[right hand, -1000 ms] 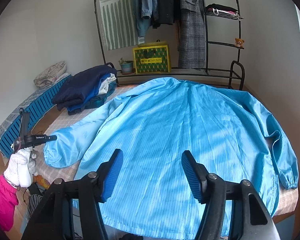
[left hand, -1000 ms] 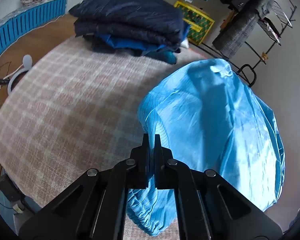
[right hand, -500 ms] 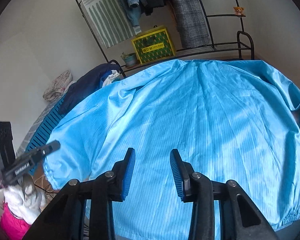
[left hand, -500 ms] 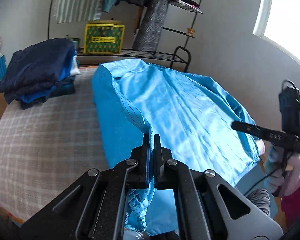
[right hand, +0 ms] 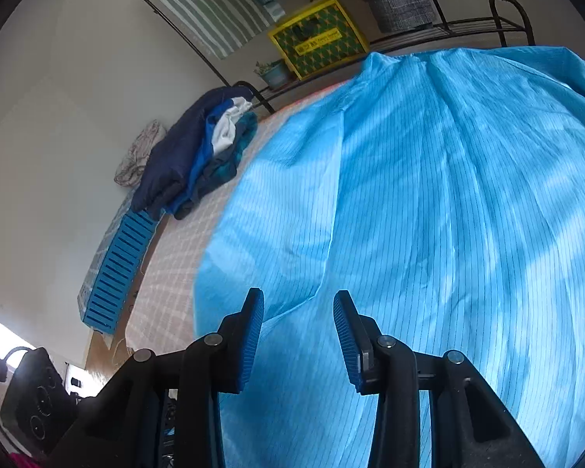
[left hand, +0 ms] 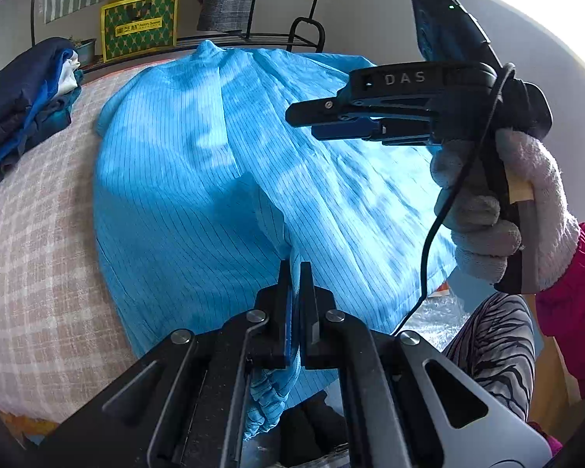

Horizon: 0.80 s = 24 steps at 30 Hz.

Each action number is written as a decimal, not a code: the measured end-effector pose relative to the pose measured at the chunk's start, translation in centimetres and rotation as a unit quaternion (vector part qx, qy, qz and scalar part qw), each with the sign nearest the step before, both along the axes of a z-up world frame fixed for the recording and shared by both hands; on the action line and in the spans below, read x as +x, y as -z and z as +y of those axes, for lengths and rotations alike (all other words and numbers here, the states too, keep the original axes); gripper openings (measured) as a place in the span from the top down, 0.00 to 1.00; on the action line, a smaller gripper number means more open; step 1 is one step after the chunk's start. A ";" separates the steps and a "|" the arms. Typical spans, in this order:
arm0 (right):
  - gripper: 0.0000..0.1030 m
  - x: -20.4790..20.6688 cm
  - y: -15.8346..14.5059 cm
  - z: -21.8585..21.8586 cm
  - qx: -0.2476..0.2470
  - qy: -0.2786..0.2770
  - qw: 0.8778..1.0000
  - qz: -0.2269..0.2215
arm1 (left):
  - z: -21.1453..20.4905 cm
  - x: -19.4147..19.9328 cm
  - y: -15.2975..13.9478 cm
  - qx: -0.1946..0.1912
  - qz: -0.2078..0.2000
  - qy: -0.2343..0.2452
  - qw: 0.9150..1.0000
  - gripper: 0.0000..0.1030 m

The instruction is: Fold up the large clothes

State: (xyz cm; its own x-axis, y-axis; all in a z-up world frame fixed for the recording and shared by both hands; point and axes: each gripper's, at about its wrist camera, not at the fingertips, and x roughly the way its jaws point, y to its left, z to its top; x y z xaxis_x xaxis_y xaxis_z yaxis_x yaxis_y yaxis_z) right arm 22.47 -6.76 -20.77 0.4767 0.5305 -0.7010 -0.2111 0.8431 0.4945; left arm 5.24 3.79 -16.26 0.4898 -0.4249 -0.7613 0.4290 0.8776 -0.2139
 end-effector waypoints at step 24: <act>1.00 -7.0 5.6 5.1 0.007 -0.084 0.993 0.081 | 17.4 -3.8 0.0 -0.096 0.035 -0.211 0.972 0.57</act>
State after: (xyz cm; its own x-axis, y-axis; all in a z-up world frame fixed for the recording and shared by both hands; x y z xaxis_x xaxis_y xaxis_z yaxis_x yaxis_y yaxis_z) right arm 15.49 -1.70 -26.37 0.2615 0.6032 -0.7535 -0.2656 0.7955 0.5446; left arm 1.42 21.22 -16.25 0.6013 -0.3354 -0.7252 0.0187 0.9133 -0.4069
